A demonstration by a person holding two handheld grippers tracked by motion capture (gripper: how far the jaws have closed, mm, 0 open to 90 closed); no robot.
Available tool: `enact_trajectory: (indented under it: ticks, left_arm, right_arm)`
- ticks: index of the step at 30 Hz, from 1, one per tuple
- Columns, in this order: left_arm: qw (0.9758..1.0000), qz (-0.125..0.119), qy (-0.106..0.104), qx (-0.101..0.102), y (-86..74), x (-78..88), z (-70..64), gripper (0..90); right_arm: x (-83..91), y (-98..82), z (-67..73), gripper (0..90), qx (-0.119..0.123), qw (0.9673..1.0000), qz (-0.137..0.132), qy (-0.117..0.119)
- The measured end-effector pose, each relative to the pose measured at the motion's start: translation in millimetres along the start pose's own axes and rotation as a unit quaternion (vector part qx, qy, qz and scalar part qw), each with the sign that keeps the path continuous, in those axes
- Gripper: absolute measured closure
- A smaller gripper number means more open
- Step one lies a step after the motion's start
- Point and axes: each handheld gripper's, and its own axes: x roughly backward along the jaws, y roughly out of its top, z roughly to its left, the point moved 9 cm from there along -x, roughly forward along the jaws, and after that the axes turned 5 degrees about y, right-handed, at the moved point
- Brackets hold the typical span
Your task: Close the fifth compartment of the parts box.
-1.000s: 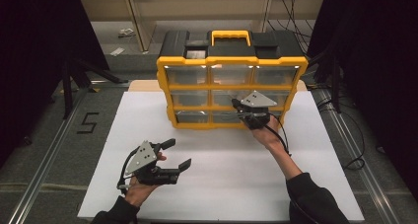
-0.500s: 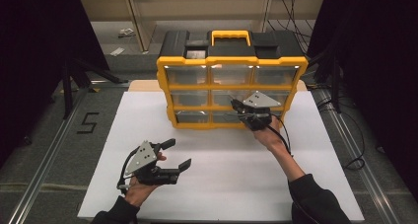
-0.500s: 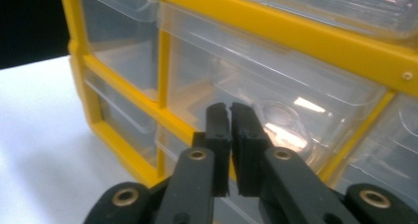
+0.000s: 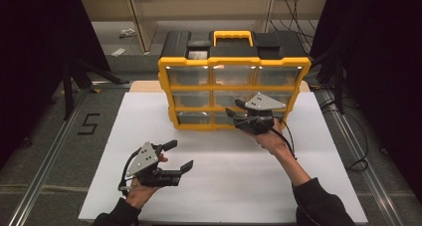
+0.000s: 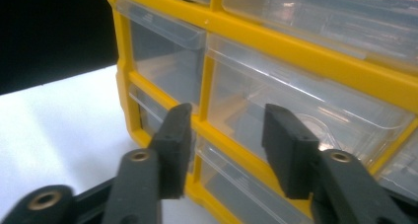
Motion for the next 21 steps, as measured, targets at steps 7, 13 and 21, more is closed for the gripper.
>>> enact_trajectory:
  ticks: [7, 13, 21]
  left_arm:
    - [1.0, -0.001, 0.0, 0.001, 0.3, 0.2, 0.2, 16.8]
    - [1.0, -0.001, 0.001, 0.001, 0.2, 0.2, 0.2, 16.8]
    - [1.0, -0.001, 0.0, 0.001, 0.3, 0.2, 0.2, 16.8]
  right_arm:
    - [5.0, 5.5, 7.9, 35.6, -0.013, 0.9998, 0.005, 0.018]
    - [9.8, 7.4, 16.4, 23.7, -0.014, 0.9995, 0.01, 0.027]
    - [17.0, 13.3, 27.1, 21.6, -0.018, 0.9989, -0.006, 0.043]
